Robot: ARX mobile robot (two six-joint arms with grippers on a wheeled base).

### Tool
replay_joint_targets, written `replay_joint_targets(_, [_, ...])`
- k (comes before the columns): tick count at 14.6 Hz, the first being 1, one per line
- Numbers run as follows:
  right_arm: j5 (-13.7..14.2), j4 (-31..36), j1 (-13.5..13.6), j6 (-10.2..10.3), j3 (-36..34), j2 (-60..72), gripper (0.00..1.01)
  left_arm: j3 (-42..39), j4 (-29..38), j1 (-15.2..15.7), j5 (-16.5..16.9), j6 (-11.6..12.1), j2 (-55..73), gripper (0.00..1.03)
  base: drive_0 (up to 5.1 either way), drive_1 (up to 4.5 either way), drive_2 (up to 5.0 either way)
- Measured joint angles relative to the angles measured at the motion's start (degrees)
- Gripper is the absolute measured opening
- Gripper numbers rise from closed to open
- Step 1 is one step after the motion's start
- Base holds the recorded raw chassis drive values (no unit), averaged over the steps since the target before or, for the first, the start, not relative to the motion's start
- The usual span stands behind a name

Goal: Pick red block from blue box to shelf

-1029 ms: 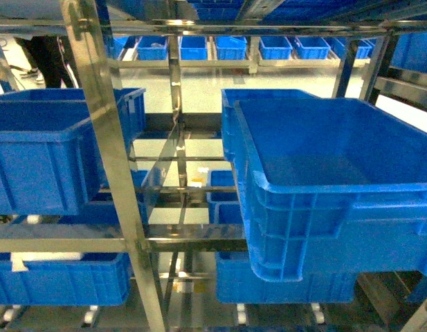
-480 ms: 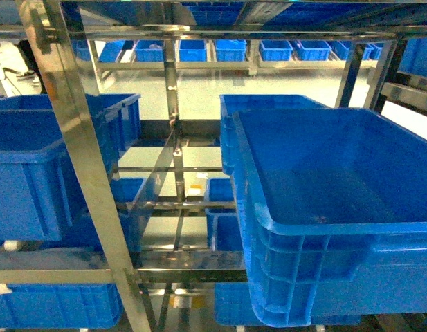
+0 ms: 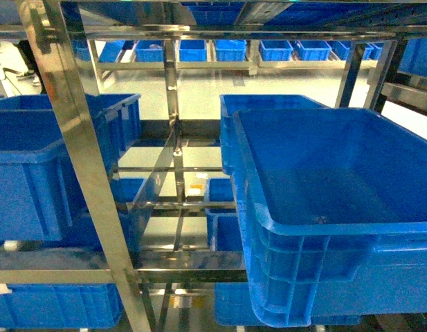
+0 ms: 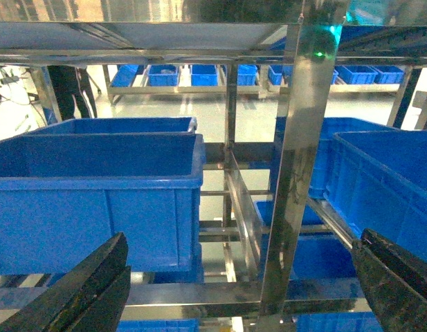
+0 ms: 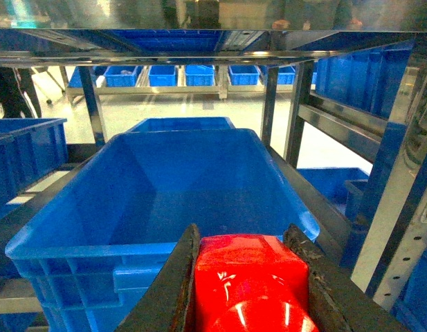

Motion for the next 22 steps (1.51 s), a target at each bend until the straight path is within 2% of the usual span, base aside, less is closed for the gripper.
replay_joint_targets(22, [0.0, 0.0, 0.0, 0.0, 0.0, 0.0, 0.28, 0.0, 0.0, 0.0, 0.0, 0.0, 0.0, 0.98, 0.0, 0.0, 0.0])
